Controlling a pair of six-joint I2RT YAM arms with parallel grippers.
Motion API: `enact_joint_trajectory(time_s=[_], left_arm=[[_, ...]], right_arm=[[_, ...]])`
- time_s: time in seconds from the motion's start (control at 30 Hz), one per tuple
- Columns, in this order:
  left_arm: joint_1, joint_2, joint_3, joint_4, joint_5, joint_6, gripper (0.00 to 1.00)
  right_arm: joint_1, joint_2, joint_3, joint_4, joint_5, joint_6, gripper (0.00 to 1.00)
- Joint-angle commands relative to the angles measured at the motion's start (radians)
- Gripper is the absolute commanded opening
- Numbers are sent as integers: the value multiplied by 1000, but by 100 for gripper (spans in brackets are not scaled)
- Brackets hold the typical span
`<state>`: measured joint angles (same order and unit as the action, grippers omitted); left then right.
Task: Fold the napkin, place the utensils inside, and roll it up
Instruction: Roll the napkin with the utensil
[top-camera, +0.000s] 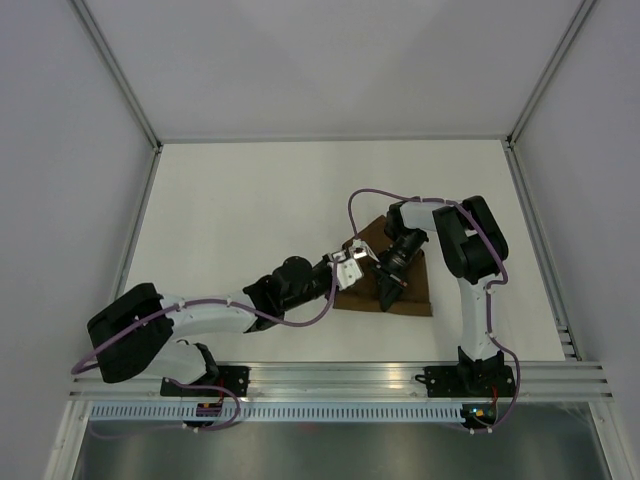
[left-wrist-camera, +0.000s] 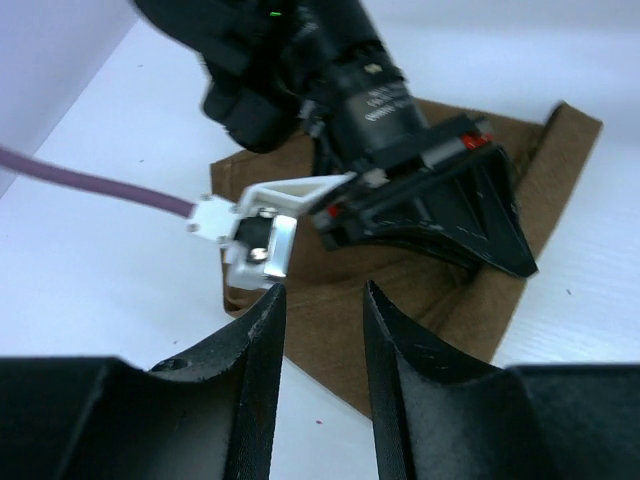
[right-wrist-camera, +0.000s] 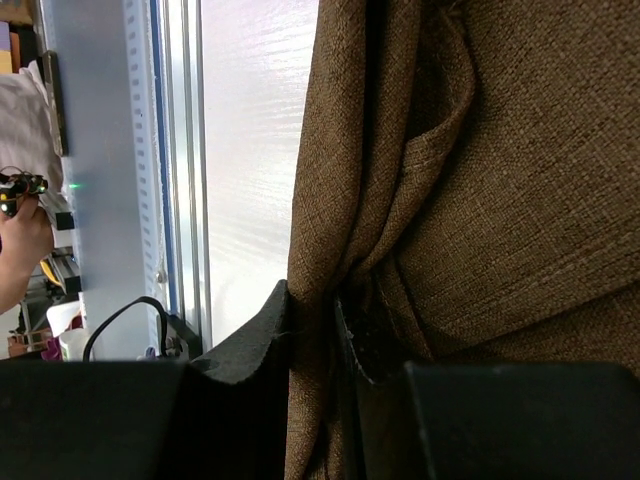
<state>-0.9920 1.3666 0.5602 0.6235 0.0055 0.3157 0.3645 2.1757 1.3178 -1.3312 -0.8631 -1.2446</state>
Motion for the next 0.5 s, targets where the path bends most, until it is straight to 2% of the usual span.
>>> enact_joint_trajectory(time_s=[0.0, 0.13, 0.23, 0.47], left_arm=[[-57, 22, 46, -61, -30, 177, 42], [-66, 5, 43, -86, 36, 198, 51], [-117, 61, 84, -189, 34, 272, 51], [-197, 183, 121, -228, 77, 341, 51]], right_arm=[[-4, 24, -29, 196, 159, -32, 4], [-2, 18, -37, 211, 162, -21, 4], [-4, 13, -43, 219, 164, -15, 4], [-4, 7, -49, 231, 167, -6, 4]])
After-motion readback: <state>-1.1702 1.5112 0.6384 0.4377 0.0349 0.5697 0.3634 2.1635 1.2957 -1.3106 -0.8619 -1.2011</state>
